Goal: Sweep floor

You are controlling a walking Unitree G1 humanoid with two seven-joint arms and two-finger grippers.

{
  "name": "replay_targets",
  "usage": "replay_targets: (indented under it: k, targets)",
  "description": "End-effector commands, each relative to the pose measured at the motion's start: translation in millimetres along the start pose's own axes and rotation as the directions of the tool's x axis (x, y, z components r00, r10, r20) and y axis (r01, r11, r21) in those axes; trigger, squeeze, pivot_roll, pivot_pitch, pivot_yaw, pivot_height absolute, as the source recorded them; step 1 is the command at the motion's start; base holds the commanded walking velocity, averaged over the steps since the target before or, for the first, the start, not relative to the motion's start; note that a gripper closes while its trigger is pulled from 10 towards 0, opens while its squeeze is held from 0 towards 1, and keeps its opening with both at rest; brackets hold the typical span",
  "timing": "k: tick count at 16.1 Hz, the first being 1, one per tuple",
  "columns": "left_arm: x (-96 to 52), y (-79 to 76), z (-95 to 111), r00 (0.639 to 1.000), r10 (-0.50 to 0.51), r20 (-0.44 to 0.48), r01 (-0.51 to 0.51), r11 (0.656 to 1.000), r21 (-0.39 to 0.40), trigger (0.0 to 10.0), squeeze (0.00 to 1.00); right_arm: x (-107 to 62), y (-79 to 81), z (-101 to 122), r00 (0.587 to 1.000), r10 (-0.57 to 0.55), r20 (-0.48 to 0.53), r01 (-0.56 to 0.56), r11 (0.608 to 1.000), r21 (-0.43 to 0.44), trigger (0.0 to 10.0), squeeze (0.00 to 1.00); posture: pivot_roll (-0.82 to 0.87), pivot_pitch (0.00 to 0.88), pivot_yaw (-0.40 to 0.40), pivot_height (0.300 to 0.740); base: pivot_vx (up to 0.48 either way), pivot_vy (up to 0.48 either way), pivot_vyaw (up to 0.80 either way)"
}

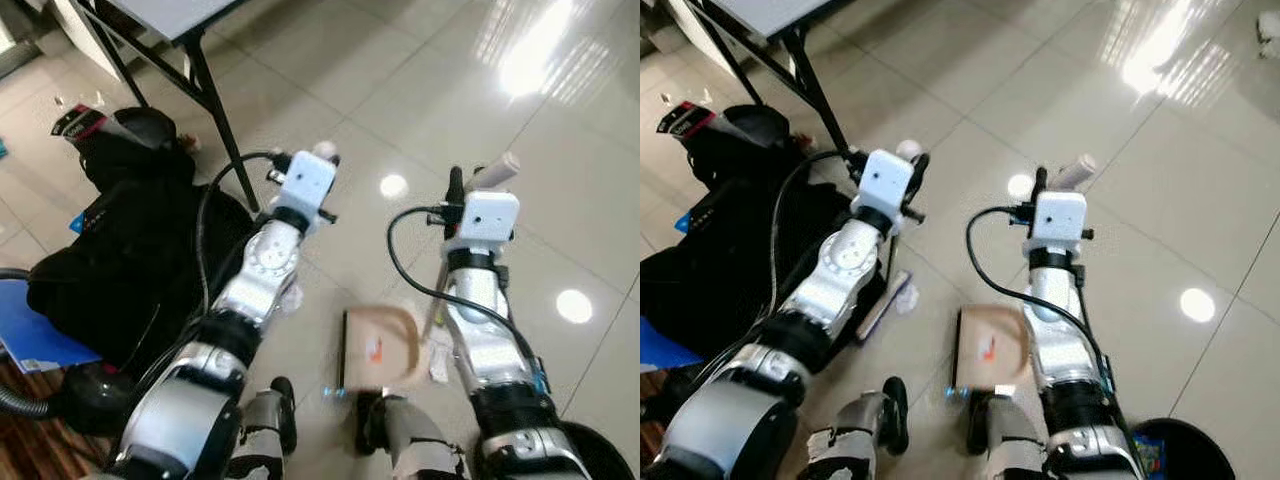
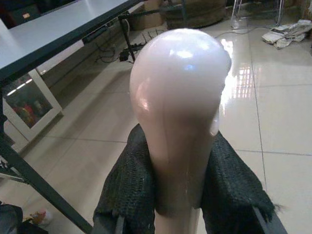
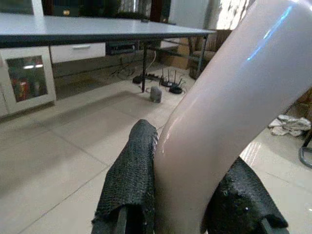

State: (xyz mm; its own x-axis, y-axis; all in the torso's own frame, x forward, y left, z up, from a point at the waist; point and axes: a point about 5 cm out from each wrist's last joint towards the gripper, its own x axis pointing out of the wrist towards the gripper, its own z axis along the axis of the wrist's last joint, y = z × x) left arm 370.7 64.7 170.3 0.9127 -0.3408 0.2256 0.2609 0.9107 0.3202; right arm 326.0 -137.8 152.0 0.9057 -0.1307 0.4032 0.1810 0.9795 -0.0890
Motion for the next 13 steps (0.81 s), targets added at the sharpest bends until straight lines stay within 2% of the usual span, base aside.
replay_targets:
  k: [1, 3, 6, 10, 13]
  targets:
    - [-1.0, -3.5, -6, 1.000, 0.018, -0.026, -0.018, 1.000, -0.004, 10.0, 0.00, -3.2, 6.8, 0, 0.999, 0.000, 0.033, 0.001, 1.000, -0.027, 10.0, 0.00, 0.15, 0.394, 0.054, 0.740, 0.000, 0.000, 0.00]
    - [1.9, -5.3, -5, 0.999, 0.040, -0.033, -0.042, 0.998, -0.048, 10.0, 0.00, -5.0, 12.2, -1, 0.999, -0.005, 0.040, 0.007, 0.998, -0.054, 10.0, 0.00, 0.15, 0.392, 0.054, 0.740, 0.000, 0.000, 0.00]
    - [10.0, -6.6, 2, 0.996, 0.083, -0.041, -0.089, 0.982, -0.168, 10.0, 0.00, -13.3, 28.0, -11, 0.999, 0.025, 0.033, -0.020, 0.993, -0.118, 10.0, 0.00, 0.17, 0.400, 0.061, 0.740, 0.000, 0.000, 0.00]
    - [15.5, -6.2, 14, 0.992, 0.127, -0.020, -0.126, 0.924, -0.362, 10.0, 0.00, -18.5, 42.0, -20, 1.000, -0.012, -0.018, 0.010, 0.995, -0.102, 10.0, 0.00, 0.19, 0.396, 0.053, 0.740, 0.000, 0.000, 0.00]
    - [15.8, -9.1, 23, 0.995, 0.096, 0.023, -0.078, 0.910, -0.408, 10.0, 0.00, -18.4, 47.5, -23, 0.999, -0.016, -0.028, 0.013, 0.995, -0.101, 10.0, 0.00, 0.20, 0.394, 0.042, 0.740, 0.000, 0.000, 0.00]
